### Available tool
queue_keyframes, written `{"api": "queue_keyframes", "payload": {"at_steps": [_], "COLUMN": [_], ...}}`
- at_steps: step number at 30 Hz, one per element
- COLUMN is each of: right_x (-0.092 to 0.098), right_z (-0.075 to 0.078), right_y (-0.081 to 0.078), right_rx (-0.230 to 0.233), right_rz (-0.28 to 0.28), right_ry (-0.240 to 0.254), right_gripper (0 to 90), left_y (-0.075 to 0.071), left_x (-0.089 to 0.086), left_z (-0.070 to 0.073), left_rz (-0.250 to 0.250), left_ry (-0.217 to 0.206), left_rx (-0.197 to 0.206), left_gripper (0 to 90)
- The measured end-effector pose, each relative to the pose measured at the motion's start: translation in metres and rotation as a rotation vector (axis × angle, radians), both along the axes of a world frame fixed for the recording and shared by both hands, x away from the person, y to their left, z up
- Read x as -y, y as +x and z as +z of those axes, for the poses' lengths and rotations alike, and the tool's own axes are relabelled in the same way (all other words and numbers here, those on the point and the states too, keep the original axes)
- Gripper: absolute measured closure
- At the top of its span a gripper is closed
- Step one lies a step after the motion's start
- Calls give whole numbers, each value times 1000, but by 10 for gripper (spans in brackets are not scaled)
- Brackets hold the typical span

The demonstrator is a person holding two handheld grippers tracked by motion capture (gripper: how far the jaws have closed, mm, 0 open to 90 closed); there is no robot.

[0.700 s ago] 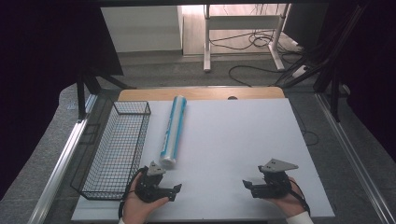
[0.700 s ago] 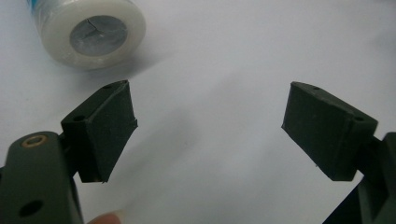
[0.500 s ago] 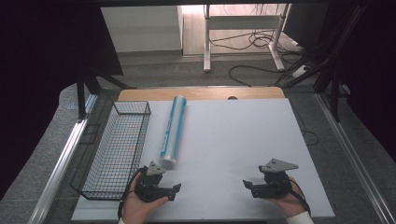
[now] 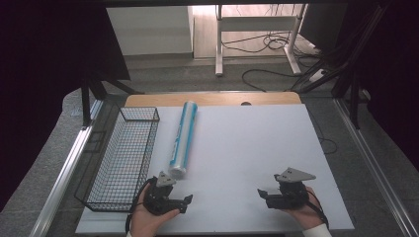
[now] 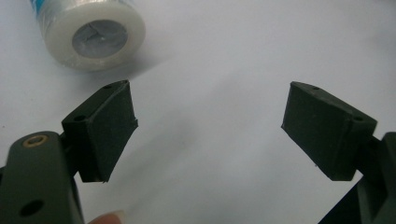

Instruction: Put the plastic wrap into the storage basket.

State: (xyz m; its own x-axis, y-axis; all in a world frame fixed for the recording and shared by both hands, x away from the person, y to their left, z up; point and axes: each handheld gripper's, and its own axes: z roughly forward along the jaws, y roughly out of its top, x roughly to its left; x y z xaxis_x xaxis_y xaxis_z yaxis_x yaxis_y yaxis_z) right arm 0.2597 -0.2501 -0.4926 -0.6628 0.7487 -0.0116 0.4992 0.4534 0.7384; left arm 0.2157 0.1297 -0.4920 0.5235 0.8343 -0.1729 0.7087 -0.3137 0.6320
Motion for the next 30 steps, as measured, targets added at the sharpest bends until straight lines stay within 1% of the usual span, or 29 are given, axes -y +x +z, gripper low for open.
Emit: {"api": "queue_keyframes", "payload": {"at_steps": [6,9,12,13,16,17,19,20,21,23,24,25,27,30], "right_x": [0,-1,-3,-3,-3,-2,-2,-2,-2,-2,-2,-2,-2,-3], "right_z": [0,-1,-2,-2,-2,-2,-2,-3,-3,-3,-3,-3,-3,-4], "right_y": [1,1,0,0,1,1,1,1,1,1,1,1,1,1], "right_rx": [5,3,4,4,5,4,6,7,8,11,14,14,13,17], "right_rz": [-10,-12,-13,-14,-17,-19,-22,-22,-22,-23,-24,-24,-26,-26], "right_ry": [-10,-15,-23,-26,-30,-31,-34,-36,-37,-39,-39,-39,-41,-47], "right_gripper": [205,205,205,204,204,204,204,204,204,204,204,204,204,204], "left_y": [0,5,15,19,34,40,51,58,64,77,90,90,103,121], "left_x": [3,4,9,11,15,16,18,18,19,19,19,19,19,19], "left_z": [17,26,38,41,50,53,58,60,61,64,65,65,65,63], "left_rz": [19,31,30,31,34,36,41,41,47,69,89,89,106,129], "left_ry": [-20,-26,-17,-15,-8,0,-6,-16,-19,-9,5,5,22,34], "left_rx": [30,38,44,44,27,24,5,-7,-17,-22,-33,-33,-45,-67], "left_gripper": [159,147,136,132,122,120,118,116,114,113,113,113,115,117]}}
